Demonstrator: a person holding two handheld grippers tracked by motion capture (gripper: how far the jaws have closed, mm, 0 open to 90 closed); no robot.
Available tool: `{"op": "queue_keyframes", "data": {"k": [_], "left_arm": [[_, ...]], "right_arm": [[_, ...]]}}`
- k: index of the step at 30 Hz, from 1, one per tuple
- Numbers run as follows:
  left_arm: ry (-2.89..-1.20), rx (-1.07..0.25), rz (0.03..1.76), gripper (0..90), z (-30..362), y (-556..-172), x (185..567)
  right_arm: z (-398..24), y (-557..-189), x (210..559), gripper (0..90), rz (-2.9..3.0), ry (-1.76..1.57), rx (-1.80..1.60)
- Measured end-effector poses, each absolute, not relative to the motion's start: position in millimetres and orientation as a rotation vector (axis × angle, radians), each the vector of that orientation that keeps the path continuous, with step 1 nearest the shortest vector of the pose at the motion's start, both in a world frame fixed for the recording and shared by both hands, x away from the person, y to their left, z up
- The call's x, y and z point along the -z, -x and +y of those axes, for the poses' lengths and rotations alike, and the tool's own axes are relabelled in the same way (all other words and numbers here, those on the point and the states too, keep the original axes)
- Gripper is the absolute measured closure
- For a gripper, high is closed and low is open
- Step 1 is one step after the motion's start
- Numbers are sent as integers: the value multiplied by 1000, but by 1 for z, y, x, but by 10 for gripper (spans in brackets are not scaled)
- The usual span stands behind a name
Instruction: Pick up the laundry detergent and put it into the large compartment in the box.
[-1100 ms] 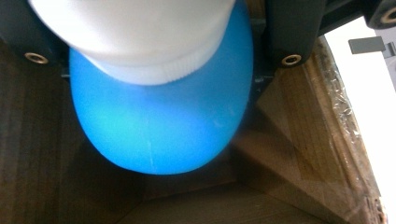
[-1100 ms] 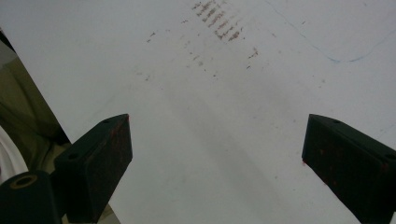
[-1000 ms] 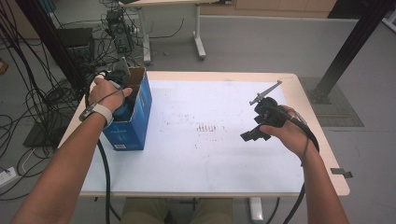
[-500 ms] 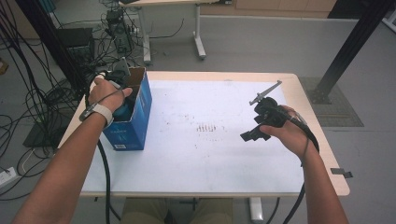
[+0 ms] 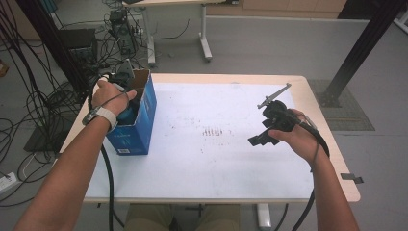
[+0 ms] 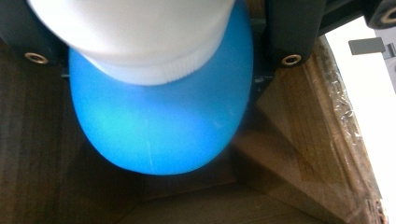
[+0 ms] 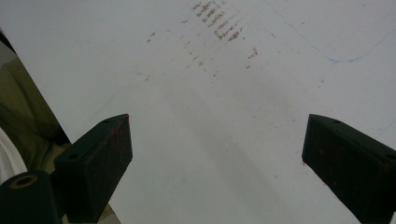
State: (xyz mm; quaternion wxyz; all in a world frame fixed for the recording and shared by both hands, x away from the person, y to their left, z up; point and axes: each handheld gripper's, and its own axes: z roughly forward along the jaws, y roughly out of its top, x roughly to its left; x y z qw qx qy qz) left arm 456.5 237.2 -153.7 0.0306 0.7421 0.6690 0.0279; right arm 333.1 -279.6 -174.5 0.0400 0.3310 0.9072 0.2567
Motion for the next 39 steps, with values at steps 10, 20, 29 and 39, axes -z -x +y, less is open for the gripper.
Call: {"op": "queue_keyframes", "data": {"k": [10,20,29,39], "left_arm": [[-2285,-92,2060,393,237,-455,154],[-2290,-94,2056,393,237,-455,154],[-2286,-95,2058,393,237,-455,154],[-2290,-100,2055,393,236,-454,154]], "right_arm": [[-280,-332,174,83,2779,-1011,-786],[-279,-332,173,84,2780,-1008,-787],[-278,-333,172,84,2780,-1005,-786],[-279,-333,174,84,2782,-1008,-784]]}}
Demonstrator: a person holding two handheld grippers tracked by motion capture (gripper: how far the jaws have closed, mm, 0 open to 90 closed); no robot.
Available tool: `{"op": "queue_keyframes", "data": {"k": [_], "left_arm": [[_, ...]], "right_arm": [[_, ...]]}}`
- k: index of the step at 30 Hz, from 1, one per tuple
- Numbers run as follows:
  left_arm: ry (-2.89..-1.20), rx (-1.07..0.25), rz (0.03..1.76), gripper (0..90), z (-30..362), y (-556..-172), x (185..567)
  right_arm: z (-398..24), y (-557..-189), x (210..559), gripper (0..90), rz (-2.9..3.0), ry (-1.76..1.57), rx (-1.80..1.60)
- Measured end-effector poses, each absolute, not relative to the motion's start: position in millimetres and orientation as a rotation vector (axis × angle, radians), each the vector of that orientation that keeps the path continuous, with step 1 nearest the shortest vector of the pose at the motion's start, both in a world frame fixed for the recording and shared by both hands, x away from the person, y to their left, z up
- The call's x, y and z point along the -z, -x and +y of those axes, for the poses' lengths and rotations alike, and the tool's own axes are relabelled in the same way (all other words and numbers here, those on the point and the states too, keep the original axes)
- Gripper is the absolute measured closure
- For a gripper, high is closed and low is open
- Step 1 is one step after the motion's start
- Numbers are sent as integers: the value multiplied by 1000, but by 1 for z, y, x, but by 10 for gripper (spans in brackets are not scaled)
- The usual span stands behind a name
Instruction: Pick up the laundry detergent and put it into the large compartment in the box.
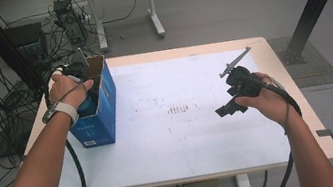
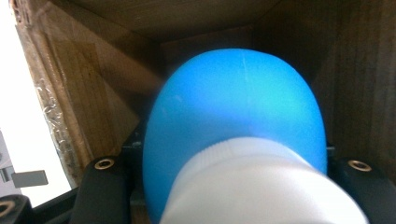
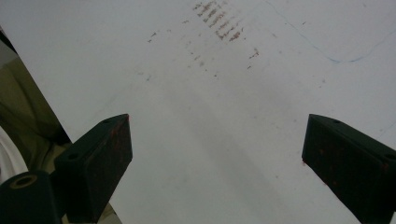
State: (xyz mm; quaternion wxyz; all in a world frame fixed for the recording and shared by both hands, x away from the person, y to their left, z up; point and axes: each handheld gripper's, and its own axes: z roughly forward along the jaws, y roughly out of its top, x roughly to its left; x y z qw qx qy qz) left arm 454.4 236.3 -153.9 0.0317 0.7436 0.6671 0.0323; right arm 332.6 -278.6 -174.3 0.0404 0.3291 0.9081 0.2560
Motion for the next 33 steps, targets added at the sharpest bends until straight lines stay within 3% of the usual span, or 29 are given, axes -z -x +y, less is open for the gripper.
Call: {"op": "queue_keyframes", "data": {"k": [33], "left_arm": [[-2282,-97,2038,391,239,-453,154]], "right_arm": [[-281,-330,174,84,2781,-1020,-773]]}}
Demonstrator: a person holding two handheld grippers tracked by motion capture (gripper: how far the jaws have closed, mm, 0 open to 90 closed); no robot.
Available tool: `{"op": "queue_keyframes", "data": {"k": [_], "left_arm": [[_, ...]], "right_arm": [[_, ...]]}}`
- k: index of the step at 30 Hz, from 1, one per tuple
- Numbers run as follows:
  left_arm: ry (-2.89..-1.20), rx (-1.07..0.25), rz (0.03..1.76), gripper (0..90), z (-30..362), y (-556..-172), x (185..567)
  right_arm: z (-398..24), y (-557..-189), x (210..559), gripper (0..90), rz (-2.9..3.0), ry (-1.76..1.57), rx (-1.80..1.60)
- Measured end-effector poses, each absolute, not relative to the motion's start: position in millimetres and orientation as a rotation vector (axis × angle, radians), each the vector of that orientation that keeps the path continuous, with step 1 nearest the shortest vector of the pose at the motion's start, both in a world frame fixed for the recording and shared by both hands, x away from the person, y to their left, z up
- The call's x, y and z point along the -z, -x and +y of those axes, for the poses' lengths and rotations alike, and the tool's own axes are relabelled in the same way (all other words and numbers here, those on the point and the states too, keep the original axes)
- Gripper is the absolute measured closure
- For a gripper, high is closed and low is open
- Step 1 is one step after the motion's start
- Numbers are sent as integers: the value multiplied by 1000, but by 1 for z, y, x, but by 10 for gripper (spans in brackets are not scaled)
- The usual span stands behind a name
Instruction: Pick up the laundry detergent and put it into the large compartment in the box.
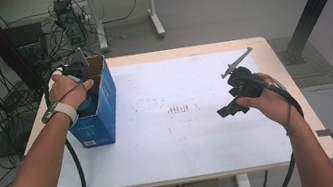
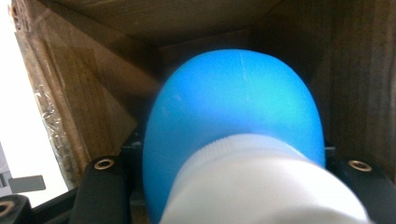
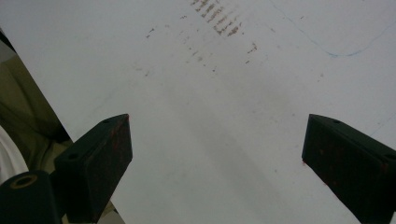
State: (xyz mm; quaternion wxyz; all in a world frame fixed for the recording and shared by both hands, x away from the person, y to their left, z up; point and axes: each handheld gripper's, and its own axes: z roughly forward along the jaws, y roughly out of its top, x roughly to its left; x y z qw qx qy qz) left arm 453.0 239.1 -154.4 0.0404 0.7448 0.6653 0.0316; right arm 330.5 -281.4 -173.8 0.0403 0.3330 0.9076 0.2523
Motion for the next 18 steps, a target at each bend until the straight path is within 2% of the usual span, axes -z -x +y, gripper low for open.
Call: {"op": "queue_keyframes", "data": {"k": [1,2,18], "left_arm": [[-2254,-64,2035,374,245,-454,154],[-2254,-64,2035,306,245,-454,154],[-2210,-27,1998,294,260,-447,146]], "right_arm": [[-281,-330,174,84,2780,-1025,-773],[-281,-330,174,84,2780,-1025,-773],[-277,-332,176,84,2790,-1013,-774]]}}
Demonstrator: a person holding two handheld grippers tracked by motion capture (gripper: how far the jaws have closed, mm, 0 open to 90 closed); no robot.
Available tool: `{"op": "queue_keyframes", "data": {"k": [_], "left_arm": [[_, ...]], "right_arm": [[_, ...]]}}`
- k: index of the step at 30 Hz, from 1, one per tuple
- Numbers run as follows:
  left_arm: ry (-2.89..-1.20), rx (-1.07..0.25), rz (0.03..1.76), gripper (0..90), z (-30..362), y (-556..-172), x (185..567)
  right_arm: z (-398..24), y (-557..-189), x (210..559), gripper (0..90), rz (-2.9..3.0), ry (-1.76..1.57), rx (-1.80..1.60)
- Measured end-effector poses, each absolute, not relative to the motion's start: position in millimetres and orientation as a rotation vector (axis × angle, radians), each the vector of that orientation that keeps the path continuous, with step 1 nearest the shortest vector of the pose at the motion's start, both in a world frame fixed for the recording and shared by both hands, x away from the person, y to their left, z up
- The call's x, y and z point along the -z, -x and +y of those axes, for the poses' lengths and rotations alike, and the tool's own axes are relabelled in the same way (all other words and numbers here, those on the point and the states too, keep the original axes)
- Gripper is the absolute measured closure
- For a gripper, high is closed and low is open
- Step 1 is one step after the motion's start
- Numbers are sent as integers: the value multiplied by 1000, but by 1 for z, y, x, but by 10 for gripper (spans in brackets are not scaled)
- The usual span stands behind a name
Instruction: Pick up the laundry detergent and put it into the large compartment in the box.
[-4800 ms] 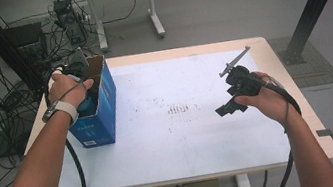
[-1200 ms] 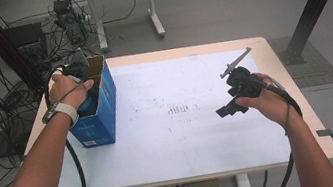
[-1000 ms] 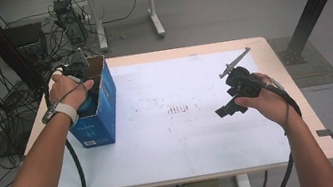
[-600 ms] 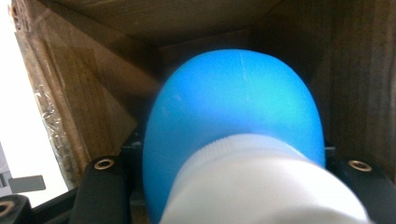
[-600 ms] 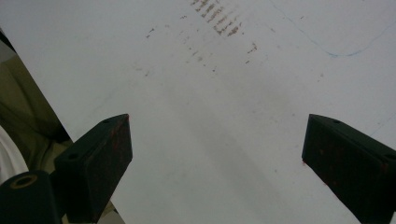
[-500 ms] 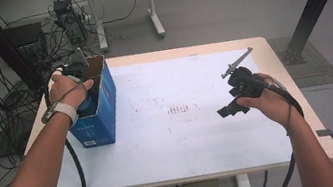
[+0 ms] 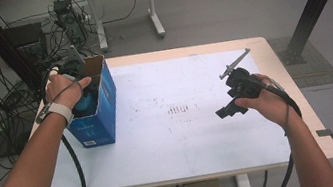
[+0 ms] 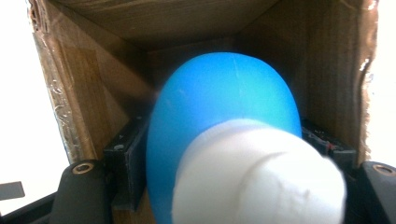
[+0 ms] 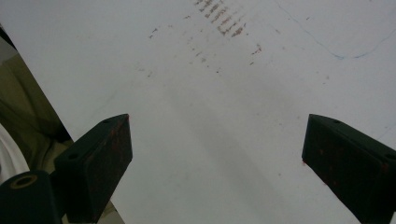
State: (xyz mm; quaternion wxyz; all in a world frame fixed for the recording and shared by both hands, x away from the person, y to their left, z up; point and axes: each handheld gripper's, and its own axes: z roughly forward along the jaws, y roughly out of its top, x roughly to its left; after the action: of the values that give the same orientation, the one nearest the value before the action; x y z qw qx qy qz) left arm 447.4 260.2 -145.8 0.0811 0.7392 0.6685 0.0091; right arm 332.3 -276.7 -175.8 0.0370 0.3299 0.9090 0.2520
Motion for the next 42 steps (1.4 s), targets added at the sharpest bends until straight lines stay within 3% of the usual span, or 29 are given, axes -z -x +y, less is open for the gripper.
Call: {"op": "queue_keyframes", "data": {"k": [14,26,42], "left_arm": [[-2203,-12,1959,276,269,-443,137],[-2234,-59,1943,131,267,-439,111],[-2285,-100,1865,108,267,-434,78]], "right_arm": [[-277,-330,174,84,2789,-1005,-774],[-275,-328,174,84,2790,-1002,-779],[-274,-327,169,84,2786,-986,-777]]}}
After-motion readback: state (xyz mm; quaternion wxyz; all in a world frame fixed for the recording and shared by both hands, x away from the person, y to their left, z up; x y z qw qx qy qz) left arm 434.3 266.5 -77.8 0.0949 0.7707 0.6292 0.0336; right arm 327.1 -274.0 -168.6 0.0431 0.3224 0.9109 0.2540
